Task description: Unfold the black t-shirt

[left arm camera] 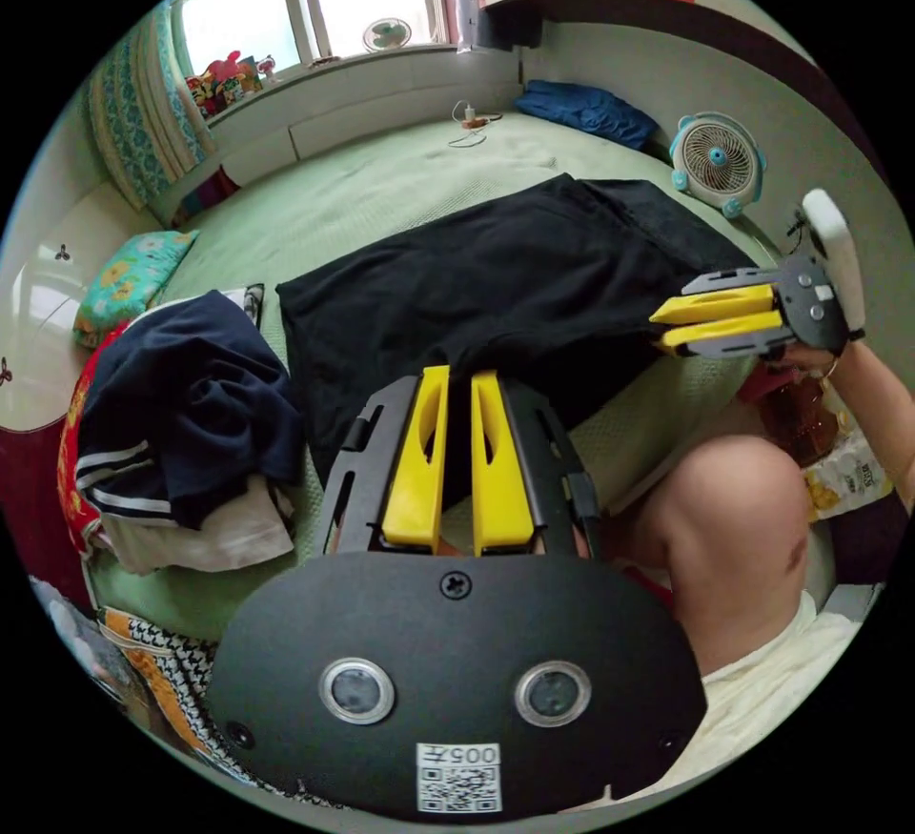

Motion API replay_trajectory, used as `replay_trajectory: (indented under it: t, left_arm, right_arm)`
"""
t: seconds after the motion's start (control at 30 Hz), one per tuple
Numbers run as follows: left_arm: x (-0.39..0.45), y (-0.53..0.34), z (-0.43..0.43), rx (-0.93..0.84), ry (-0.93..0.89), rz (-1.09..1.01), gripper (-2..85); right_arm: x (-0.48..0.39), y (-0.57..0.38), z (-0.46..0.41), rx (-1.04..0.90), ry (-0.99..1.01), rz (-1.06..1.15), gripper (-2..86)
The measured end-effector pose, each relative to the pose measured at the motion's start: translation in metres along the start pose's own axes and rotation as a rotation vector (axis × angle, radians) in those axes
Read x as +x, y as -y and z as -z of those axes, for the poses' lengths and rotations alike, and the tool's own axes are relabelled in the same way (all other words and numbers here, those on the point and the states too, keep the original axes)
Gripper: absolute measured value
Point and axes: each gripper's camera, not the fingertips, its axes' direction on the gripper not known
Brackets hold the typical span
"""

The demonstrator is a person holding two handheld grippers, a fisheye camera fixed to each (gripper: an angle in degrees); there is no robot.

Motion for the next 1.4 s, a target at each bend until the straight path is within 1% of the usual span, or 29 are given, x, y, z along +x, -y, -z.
replay_trajectory:
  t: [0.03, 0.1, 0.27, 0.33, 0.4, 0.5, 0.57, 0.77, 0.9, 0.97, 1.03, 1.13, 1.27, 1.37, 1.4]
  left_arm:
    - [-0.001, 0.005, 0.001, 0.000, -0.003, -0.001, 5.0]
    - [-0.007, 0.024, 0.007, 0.006, -0.023, 0.001, 5.0]
    - [-0.013, 0.055, 0.017, 0.004, -0.035, -0.029, 4.9]
    - [-0.015, 0.066, 0.019, 0.001, -0.028, -0.049, 4.9]
    - [-0.021, 0.078, 0.019, -0.005, -0.029, -0.063, 4.9]
    - [-0.032, 0.094, 0.014, -0.012, -0.045, -0.073, 4.9]
    - [-0.038, 0.105, 0.011, -0.015, -0.035, -0.081, 4.9]
    - [-0.078, 0.171, -0.003, 0.041, 0.038, -0.072, 4.8]
    - [-0.123, 0.247, -0.016, 0.112, 0.169, -0.040, 4.8]
    - [-0.142, 0.278, -0.023, 0.143, 0.196, -0.007, 4.8]
    - [-0.161, 0.304, -0.033, 0.170, 0.222, 0.050, 4.8]
    - [-0.188, 0.333, -0.055, 0.194, 0.243, 0.128, 4.9]
    - [-0.212, 0.344, -0.102, 0.148, 0.189, 0.213, 5.2]
    - [-0.215, 0.331, -0.140, 0.113, 0.222, 0.238, 5.7]
    - [-0.216, 0.323, -0.155, 0.072, 0.231, 0.248, 6.9]
  right_arm:
    - [0.000, -0.002, -0.002, 0.003, -0.016, 0.000, 8.0]
    - [-0.001, -0.005, -0.005, 0.016, -0.033, -0.001, 9.2]
    - [-0.006, -0.005, -0.022, 0.036, -0.142, -0.028, 9.6]
    - [-0.005, -0.002, -0.029, 0.041, -0.238, -0.031, 7.8]
    - [0.000, -0.002, -0.031, 0.045, -0.291, -0.039, 5.1]
    - [0.018, -0.002, -0.028, 0.057, -0.318, -0.063, -0.1]
    - [0.033, 0.002, -0.021, 0.069, -0.301, -0.068, -1.0]
    - [0.123, 0.062, 0.012, 0.158, -0.268, -0.162, -1.6]
    - [0.204, 0.144, 0.021, 0.201, -0.285, -0.210, -1.6]
    - [0.237, 0.184, 0.016, 0.197, -0.314, -0.237, -1.6]
    - [0.278, 0.232, 0.002, 0.194, -0.346, -0.294, -1.6]
    - [0.319, 0.274, -0.026, 0.190, -0.361, -0.408, -1.6]
    - [0.351, 0.297, -0.076, 0.115, -0.360, -0.518, -1.5]
    - [0.360, 0.293, -0.119, 0.077, -0.361, -0.568, -1.2]
    - [0.360, 0.288, -0.139, 0.042, -0.356, -0.577, -0.9]
